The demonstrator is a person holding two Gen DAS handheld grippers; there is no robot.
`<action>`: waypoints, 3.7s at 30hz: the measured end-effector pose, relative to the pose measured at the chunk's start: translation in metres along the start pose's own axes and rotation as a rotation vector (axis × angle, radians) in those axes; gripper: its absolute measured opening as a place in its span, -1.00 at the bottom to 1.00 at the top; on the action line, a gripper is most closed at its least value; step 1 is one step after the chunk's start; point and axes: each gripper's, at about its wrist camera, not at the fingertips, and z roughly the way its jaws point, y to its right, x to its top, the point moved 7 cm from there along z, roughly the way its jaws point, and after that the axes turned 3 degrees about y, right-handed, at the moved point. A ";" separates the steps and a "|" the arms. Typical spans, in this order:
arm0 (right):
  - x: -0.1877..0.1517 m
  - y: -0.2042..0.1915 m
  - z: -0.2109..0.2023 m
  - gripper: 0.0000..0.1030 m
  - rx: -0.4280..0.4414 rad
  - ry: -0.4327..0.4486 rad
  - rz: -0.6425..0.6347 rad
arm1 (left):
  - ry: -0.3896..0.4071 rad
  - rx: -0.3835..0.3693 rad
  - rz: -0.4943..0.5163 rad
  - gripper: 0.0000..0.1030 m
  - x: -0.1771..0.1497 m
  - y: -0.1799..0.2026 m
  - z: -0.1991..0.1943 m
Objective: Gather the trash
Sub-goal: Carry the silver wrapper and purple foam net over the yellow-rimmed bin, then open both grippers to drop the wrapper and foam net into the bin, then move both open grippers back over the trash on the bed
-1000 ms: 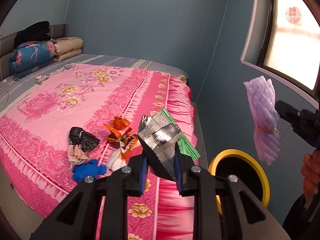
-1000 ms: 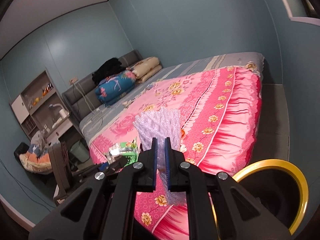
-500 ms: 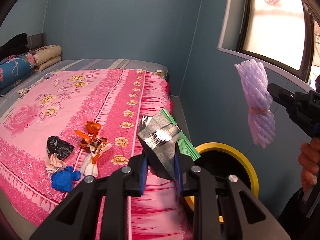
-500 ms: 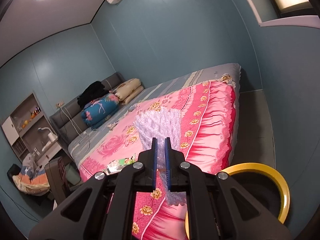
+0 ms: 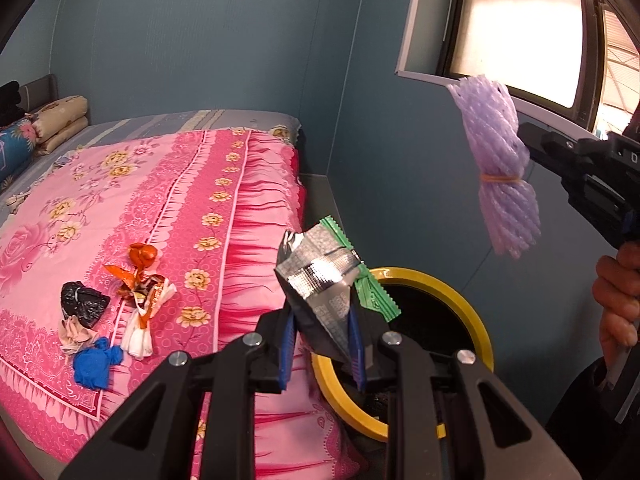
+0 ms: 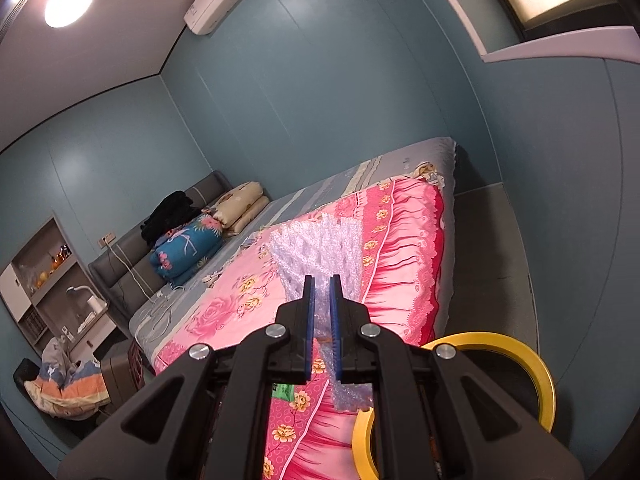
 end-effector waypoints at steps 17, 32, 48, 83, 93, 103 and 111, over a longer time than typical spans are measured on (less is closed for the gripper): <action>-0.002 0.031 0.003 -0.84 -0.054 0.007 0.074 | -0.101 -0.138 0.070 -0.59 -0.024 0.058 0.040; -0.006 0.051 0.022 -0.83 -0.074 -0.014 0.116 | -0.195 -0.195 0.090 -0.48 -0.057 0.084 0.069; -0.007 0.055 0.017 0.03 -0.071 0.019 0.127 | -0.095 -0.110 0.009 0.56 -0.033 0.040 0.050; -0.078 -0.104 0.133 0.47 0.185 -0.291 -0.066 | 0.037 0.356 -0.231 0.77 -0.035 -0.206 -0.031; -0.128 -0.132 0.197 0.47 0.161 -0.436 -0.098 | -0.006 0.460 -0.309 0.77 -0.058 -0.269 -0.031; -0.180 -0.122 0.291 0.47 0.050 -0.563 -0.095 | -0.070 0.519 -0.352 0.77 -0.076 -0.316 -0.005; -0.220 -0.094 0.367 0.46 -0.051 -0.648 -0.055 | -0.111 0.534 -0.403 0.77 -0.089 -0.351 0.019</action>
